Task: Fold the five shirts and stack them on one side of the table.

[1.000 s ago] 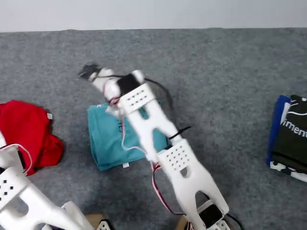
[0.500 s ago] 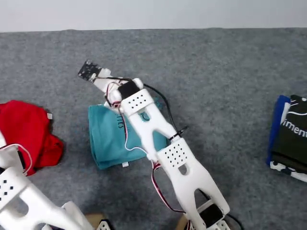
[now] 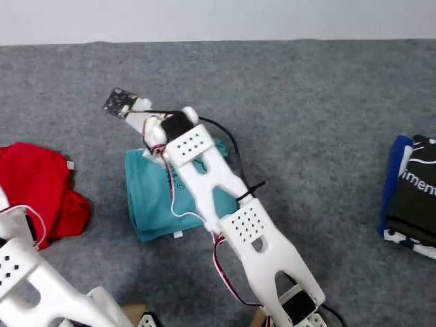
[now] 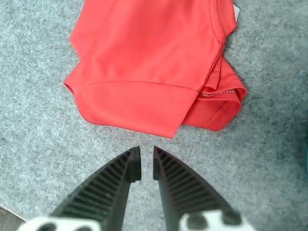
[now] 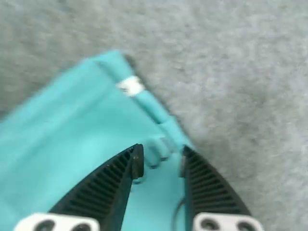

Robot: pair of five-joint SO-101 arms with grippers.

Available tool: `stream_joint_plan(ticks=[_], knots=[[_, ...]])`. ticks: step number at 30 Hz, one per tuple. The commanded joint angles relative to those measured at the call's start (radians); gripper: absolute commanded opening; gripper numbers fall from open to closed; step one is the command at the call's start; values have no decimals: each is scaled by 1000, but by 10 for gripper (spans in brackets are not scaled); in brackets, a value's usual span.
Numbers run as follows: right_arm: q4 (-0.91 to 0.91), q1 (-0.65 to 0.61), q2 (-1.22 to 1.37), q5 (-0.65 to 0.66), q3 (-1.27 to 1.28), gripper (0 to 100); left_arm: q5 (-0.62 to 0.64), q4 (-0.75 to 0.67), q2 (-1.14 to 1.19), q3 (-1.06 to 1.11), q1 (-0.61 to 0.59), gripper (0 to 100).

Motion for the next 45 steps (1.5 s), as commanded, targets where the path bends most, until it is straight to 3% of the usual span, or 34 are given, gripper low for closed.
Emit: stream_joint_plan(ticks=[1, 7, 21, 24, 28, 39, 45], knots=[[24, -62, -104, -60, -51, 165, 0, -41, -21, 30, -2, 51], [-12, -131, -81, -63, -44, 165, 0, -49, -21, 56, -2, 51], [-163, -122, 101, -114, -46, 162, 0, -51, -21, 56, -2, 51], [-163, -108, 111, -106, -48, 136, 0, -51, -21, 56, -2, 51], [-165, -91, 110, -52, -54, 4, 0, -51, -21, 56, -2, 51], [-173, -18, 99, -28, -170, 10, 0, -64, -21, 58, -2, 51], [-268, 22, 97, -29, -176, 10, -2, -64, -21, 58, -2, 51]])
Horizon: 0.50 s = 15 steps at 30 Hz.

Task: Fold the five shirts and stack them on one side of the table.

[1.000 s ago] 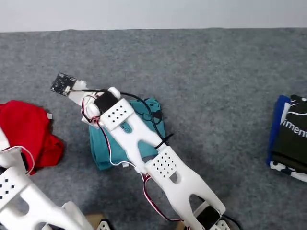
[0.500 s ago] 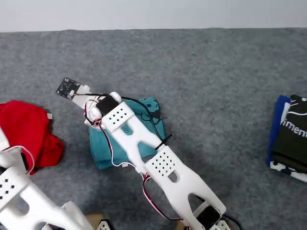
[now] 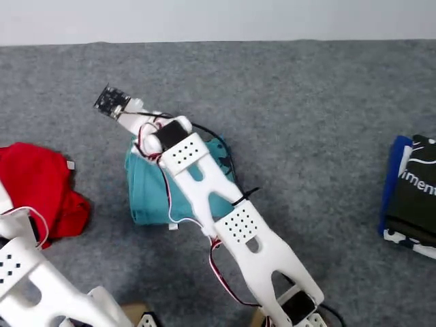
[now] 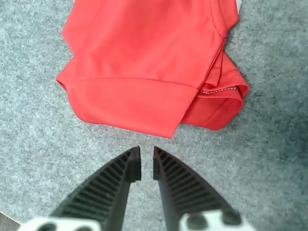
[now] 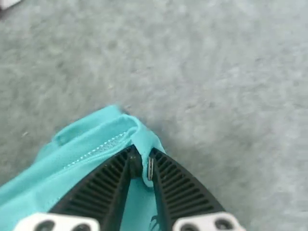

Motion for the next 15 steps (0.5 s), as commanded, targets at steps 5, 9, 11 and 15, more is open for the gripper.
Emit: stream_joint_plan(ticks=[5, 9, 11, 15], knots=[[-71, 4, -18, 9, -44, 13, -2, -15, -21, -4, -2, 51], [-51, -8, -21, 9, -43, 65, -2, -15, -21, -4, -2, 51], [5, -12, -28, 6, -55, 151, -2, -15, -21, -4, -2, 51], [122, -19, -84, -41, -80, 179, -2, -15, -21, -4, -2, 51]])
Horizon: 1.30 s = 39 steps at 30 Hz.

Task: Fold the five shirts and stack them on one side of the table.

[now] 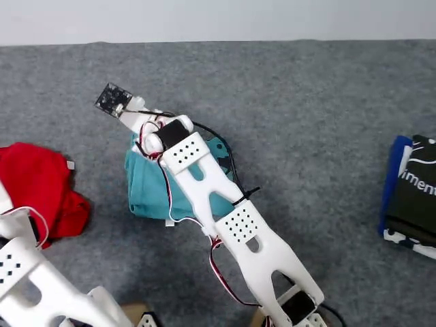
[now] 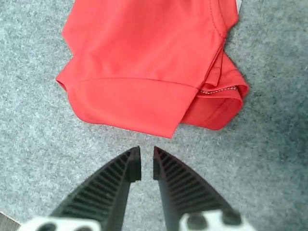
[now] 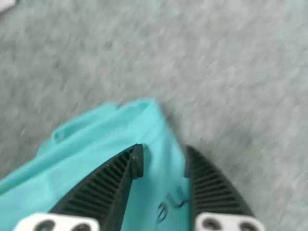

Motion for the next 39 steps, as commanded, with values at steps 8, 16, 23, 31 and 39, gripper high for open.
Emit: stream_joint_plan(ticks=[8, 16, 23, 31, 39], knots=[[282, -15, -208, -63, -75, 176, -2, -15, -21, -4, -2, 51], [400, -41, -275, -100, -17, 7, 0, -11, -21, -8, -2, 51], [398, -168, -335, -112, 239, 10, 0, -6, -21, -5, -6, 51], [395, -239, -337, -117, 407, 10, 0, -6, -21, -5, -6, 51], [398, -326, -351, -109, 400, 10, 0, -6, -21, -4, -6, 51]])
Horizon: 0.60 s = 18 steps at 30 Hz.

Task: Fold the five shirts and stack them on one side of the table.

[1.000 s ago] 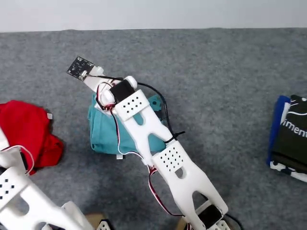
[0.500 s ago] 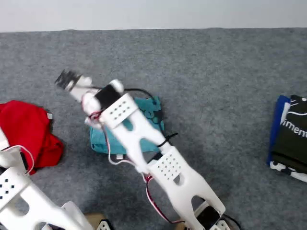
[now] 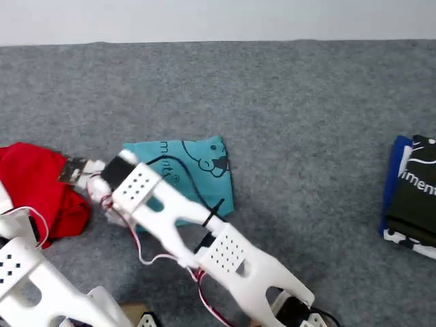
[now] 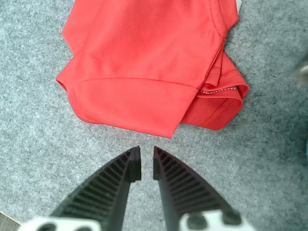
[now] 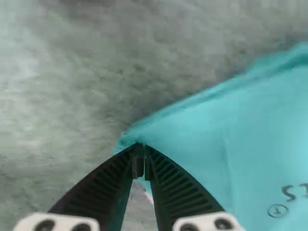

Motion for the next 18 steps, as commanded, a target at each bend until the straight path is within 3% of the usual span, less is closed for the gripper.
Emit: stream_joint_plan(ticks=[1, 12, 18], knots=[[41, -15, -107, -5, -18, 10, 0, -6, -21, -4, -6, 51], [44, 182, -325, -12, -15, 12, 0, -9, -21, -4, -3, 51], [45, 282, -516, -201, 226, 93, 0, -8, -21, -5, -3, 51]])
